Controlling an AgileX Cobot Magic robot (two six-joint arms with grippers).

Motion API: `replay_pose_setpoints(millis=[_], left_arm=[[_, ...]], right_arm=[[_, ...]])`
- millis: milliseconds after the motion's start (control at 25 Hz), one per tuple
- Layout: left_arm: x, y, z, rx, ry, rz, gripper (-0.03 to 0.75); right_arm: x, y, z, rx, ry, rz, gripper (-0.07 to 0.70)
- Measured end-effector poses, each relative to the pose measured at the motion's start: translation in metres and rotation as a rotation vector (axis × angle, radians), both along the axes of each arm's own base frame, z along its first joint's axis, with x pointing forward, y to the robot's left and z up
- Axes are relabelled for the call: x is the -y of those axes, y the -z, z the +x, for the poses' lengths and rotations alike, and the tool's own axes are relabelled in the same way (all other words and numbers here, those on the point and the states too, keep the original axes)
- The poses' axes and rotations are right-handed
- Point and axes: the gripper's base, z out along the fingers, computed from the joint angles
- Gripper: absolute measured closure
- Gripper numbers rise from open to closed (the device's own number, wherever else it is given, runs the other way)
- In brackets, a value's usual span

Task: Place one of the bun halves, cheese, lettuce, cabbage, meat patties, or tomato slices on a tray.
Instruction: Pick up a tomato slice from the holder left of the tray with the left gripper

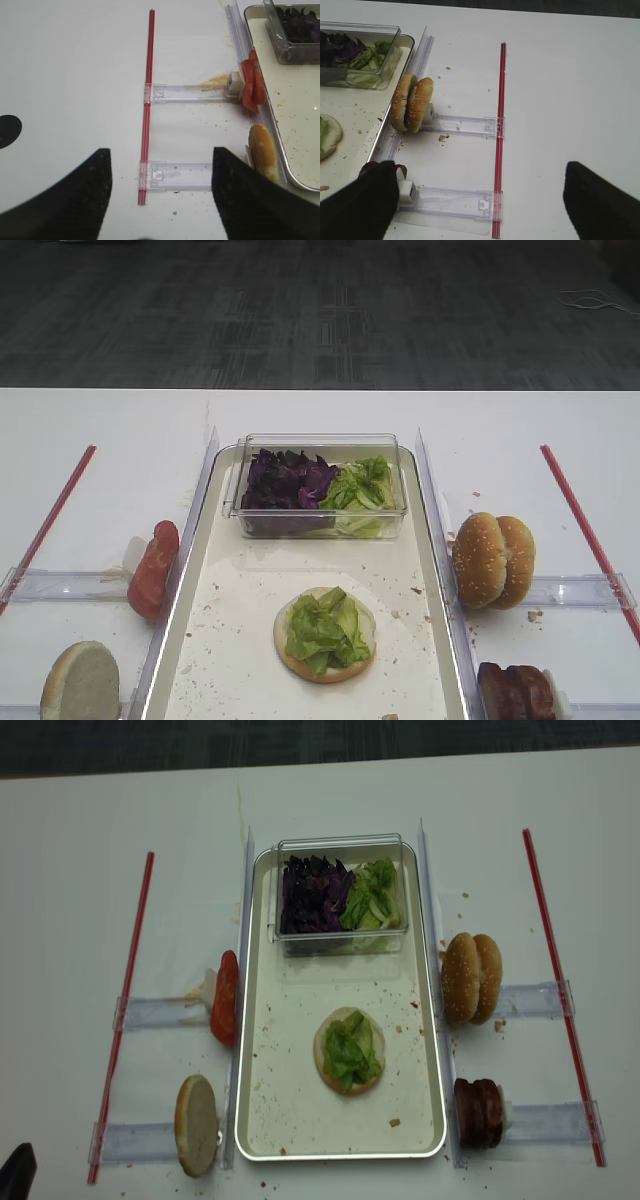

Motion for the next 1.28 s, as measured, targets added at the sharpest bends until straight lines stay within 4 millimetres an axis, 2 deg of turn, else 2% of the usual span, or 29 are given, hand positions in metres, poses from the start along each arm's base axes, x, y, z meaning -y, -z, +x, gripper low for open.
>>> replay_pose_setpoints(millis=[800, 1120, 1280], left_arm=[[0.000, 0.000, 0.003, -0.019, 0.000, -0.001, 0.281], [-0.003, 0.004, 0.052, -0.377, 0.000, -0.023, 0.281], [-0.005, 0.014, 0.080, -0.579, 0.000, -0.035, 0.281]], right_arm=[[0.000, 0.000, 0.000, -0.003, 0.000, 0.000, -0.059], [0.000, 0.000, 0.000, -0.003, 0.000, 0.000, -0.058], [0.000, 0.000, 0.000, -0.003, 0.000, 0.000, -0.058]])
